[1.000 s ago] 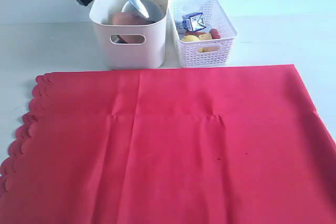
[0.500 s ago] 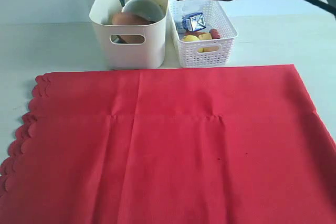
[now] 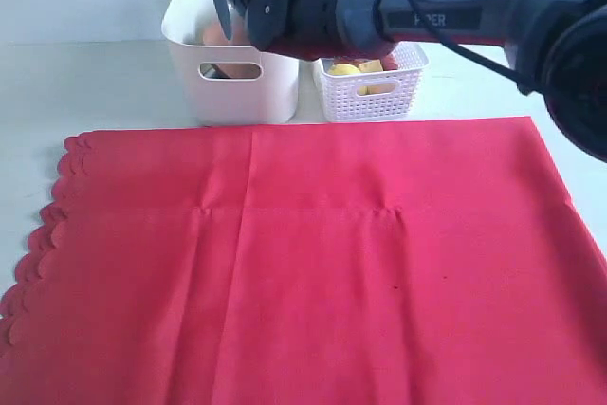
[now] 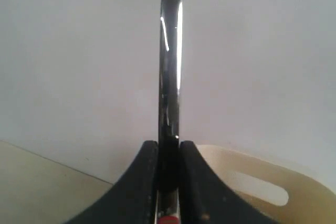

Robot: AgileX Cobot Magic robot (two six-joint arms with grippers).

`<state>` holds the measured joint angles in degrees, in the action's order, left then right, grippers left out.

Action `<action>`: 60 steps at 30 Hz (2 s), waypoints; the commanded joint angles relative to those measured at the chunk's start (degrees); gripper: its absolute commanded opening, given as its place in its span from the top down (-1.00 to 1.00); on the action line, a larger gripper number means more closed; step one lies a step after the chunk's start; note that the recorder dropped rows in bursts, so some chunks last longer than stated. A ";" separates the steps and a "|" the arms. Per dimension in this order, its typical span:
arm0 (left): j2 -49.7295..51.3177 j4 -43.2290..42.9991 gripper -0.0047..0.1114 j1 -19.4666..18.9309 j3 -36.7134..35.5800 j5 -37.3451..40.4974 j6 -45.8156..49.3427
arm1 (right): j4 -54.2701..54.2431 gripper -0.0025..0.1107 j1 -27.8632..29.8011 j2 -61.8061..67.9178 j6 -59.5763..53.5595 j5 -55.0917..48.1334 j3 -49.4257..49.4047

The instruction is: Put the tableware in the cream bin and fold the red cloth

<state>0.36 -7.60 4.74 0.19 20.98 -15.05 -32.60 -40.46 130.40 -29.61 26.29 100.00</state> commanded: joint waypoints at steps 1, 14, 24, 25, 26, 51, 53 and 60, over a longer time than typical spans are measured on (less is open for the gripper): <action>-0.36 0.41 0.92 -0.09 -0.19 -0.26 0.18 | -0.02 0.96 0.25 1.18 -1.60 1.20 0.43; -0.36 0.41 0.92 -0.09 -0.19 -0.26 0.18 | -1.93 0.96 0.25 4.80 -12.92 0.01 0.43; -0.36 0.41 0.92 -0.09 -0.19 -0.26 0.18 | -4.09 0.76 0.25 5.60 -12.92 -1.00 0.43; -0.36 0.41 0.92 -0.09 -0.19 -0.26 0.18 | -4.09 0.71 0.25 5.60 -12.92 -1.14 0.43; -0.36 0.41 0.92 -0.09 -0.19 -0.26 0.18 | -4.40 0.66 0.25 5.60 -13.01 -1.14 0.43; -0.36 0.41 0.92 -0.09 -0.19 -0.26 0.18 | -15.27 0.39 0.25 -3.54 -20.30 -19.34 0.43; -0.36 0.41 0.92 -0.09 -0.19 -0.26 0.18 | -15.27 0.39 0.25 -4.70 -20.30 -23.11 0.43; -0.36 0.41 0.92 -0.09 -0.19 -0.26 0.18 | -15.16 0.39 0.25 -9.37 -20.23 -35.35 0.43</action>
<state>0.36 -7.60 4.74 0.19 20.98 -15.05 -48.17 -40.46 123.24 -49.44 -4.31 100.00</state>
